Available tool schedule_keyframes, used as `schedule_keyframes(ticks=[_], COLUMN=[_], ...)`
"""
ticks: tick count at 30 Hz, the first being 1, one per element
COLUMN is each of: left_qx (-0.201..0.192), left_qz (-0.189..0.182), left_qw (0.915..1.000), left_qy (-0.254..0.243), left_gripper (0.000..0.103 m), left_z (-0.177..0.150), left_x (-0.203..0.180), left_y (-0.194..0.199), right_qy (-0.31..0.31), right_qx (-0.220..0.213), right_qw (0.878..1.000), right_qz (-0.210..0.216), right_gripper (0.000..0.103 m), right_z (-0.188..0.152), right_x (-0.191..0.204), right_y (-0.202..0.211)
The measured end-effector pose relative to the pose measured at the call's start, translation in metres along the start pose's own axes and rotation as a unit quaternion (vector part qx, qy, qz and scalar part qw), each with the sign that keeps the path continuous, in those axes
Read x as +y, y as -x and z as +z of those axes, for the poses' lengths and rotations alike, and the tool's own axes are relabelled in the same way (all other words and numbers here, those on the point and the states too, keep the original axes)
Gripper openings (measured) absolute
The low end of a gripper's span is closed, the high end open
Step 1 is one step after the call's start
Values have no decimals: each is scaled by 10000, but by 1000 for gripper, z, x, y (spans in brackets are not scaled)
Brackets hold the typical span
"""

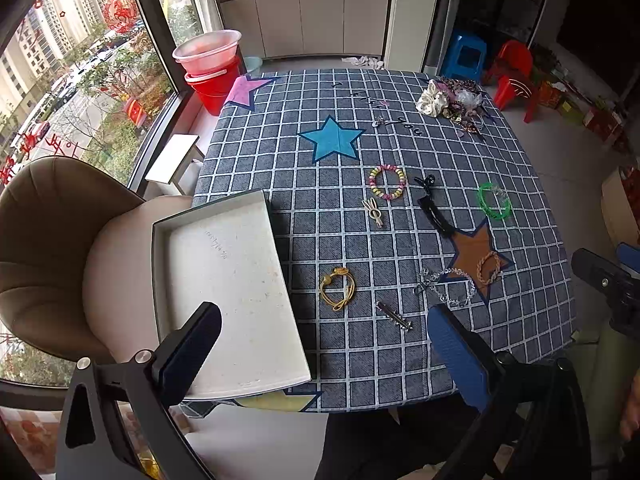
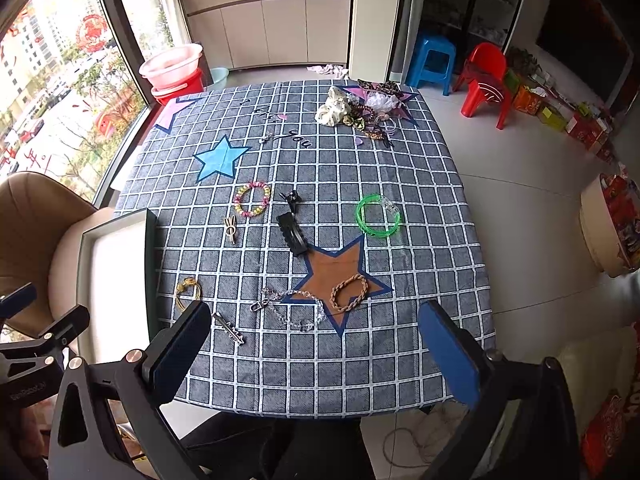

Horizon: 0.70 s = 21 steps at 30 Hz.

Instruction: Organize jewelry

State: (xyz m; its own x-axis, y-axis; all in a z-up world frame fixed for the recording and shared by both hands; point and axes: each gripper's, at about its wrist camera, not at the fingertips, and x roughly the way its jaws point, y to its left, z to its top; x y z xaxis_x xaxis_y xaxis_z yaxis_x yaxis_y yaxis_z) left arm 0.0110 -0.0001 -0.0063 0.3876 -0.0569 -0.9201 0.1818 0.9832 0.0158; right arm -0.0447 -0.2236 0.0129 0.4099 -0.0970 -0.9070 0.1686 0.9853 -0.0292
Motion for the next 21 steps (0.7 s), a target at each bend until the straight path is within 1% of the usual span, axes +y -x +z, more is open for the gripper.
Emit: schedule_keyframes(ticks=[6,10,14,18,21], left_qx=[244,422,584,515,641], left_qz=[-147,-98,-157,98,-7], left_qw=[9995,9990,9981,9986,9979], left_qy=[168,62,78,9,81], left_gripper=[103,103,103,103,103], left_z=[6,11,22,36,48], left_x=[-4,-14,-26,-41,-48], left_y=[-25,-49,-79,-109,-136], right_qy=[-189,-314,-458,-622,-716], right_qx=[172,371,696,952,1125], right_qw=[9995,9987,9964,9934,9911], right_qz=[161,173,160,133,50], right_gripper=[103,103,103,103,103], right_z=[1,1,2,3,7], right_x=[-17,-31,-49,-70,-86], right_y=[-17,-39,-71,-108,-139])
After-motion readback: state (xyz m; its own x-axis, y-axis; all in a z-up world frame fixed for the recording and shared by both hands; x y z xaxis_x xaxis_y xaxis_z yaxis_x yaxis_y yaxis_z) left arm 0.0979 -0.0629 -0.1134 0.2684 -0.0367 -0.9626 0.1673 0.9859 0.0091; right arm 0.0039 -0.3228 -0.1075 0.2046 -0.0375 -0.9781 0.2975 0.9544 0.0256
